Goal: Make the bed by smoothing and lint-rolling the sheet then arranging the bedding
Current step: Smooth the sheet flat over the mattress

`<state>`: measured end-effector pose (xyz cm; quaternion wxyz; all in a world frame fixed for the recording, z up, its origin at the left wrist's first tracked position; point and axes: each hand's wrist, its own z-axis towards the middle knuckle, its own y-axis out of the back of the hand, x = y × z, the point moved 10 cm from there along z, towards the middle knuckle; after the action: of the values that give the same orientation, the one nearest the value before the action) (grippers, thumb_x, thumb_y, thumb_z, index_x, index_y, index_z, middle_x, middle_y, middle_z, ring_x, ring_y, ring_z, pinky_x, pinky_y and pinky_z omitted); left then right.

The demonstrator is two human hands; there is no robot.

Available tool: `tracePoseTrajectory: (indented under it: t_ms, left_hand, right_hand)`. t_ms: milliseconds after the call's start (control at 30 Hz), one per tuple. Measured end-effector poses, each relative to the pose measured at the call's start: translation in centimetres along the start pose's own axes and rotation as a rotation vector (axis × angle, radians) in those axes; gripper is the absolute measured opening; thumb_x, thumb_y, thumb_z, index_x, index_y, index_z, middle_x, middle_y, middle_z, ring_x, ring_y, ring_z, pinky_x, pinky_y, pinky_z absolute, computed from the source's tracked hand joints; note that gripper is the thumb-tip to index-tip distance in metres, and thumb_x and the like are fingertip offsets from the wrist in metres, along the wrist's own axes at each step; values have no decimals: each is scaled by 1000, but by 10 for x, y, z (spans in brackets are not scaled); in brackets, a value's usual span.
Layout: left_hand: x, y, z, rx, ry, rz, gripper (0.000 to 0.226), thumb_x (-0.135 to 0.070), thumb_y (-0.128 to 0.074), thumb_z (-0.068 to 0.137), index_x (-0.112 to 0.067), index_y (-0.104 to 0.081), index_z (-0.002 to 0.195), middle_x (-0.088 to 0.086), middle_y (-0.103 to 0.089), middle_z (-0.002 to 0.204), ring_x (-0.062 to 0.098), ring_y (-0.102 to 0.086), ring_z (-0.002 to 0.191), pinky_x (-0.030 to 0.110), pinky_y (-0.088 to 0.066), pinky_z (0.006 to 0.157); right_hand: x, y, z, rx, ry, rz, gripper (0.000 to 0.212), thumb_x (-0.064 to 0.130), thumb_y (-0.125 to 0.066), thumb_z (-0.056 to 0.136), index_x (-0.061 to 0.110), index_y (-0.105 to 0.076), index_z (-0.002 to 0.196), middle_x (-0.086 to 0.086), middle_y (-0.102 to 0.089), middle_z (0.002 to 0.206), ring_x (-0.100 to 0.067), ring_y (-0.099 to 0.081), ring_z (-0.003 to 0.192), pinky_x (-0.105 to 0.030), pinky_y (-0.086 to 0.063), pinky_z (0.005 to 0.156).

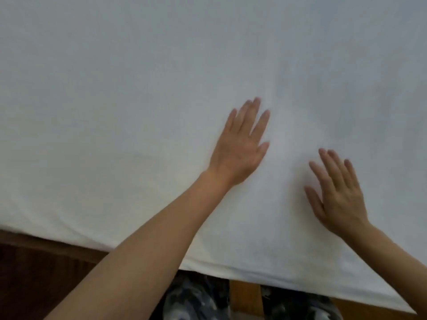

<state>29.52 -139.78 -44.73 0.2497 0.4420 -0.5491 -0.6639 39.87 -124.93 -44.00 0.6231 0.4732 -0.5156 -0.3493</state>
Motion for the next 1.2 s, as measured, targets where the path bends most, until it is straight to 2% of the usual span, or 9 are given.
tracePoseTrajectory:
  t_ms: [133,233,333,500,700,933,1033,1133,1200]
  left_hand:
    - [140,34,17,4,290,116,62,-37,-33,98,-6,-26,151,22,-19,158,35,-17,147,45,-8,119]
    - [226,42,-26,29,468,138,64,-44,-23,99,-13,-17,154,16,-9,161,29,-7,150,41,-1,120]
    - [286,56,-97,-22,589,126,64,-45,-25,98,-14,-20,154,11,-14,161,27,-11,149,40,-4,120]
    - [382,95,-230,-122,845,158,63,-42,-31,99,-10,-23,153,14,-19,160,30,-15,148,43,-8,120]
    - [462,126,-365,-228,1250,133,67,-45,-31,97,-10,-20,153,13,-15,161,30,-9,149,54,-5,118]
    - [488,139,-406,-337,1586,103,64,-48,-32,95,-16,-27,151,15,-21,158,37,-12,147,58,-9,115]
    - [487,144,-405,-372,1602,123,63,-46,-34,94,-12,-32,148,17,-28,154,38,-19,144,57,-12,115]
    - [478,157,-395,-504,1531,127,59,-37,-40,95,-3,-37,143,23,-31,151,40,-26,141,53,-14,116]
    - [463,169,-346,-551,1254,122,53,-29,-45,96,1,-42,139,25,-33,150,39,-29,140,53,-13,117]
  right_hand:
    - [9,-31,124,46,-214,-47,61,36,-32,99,-2,-27,147,-23,-22,156,-34,-17,145,-46,-11,120]
    - [70,-70,185,103,-289,-69,69,42,-21,96,2,-13,152,-19,-9,160,-31,-6,148,-45,-3,120]
    - [199,-115,207,186,-49,-56,68,44,-17,97,5,-9,153,-16,-5,161,-27,-3,149,-40,3,119]
    - [398,-177,181,266,337,28,62,40,-29,99,5,-25,150,-17,-19,158,-28,-14,148,-41,-6,120]
    - [534,-230,143,403,601,21,61,38,-24,101,5,-21,151,-14,-15,159,-26,-8,149,-39,-2,121]
    - [580,-235,133,462,802,-3,61,42,-23,100,8,-26,150,-8,-24,158,-22,-18,147,-36,4,119]
    - [577,-218,144,512,877,140,59,42,-27,102,7,-31,149,-10,-26,157,-23,-19,147,-34,6,118]
    - [530,-171,212,189,694,301,52,36,-39,99,2,-50,136,-17,-44,146,-30,-35,138,-37,-13,118]
    - [466,-141,268,-17,510,284,50,34,-39,100,-2,-51,133,-22,-47,142,-31,-34,136,-37,-16,117]
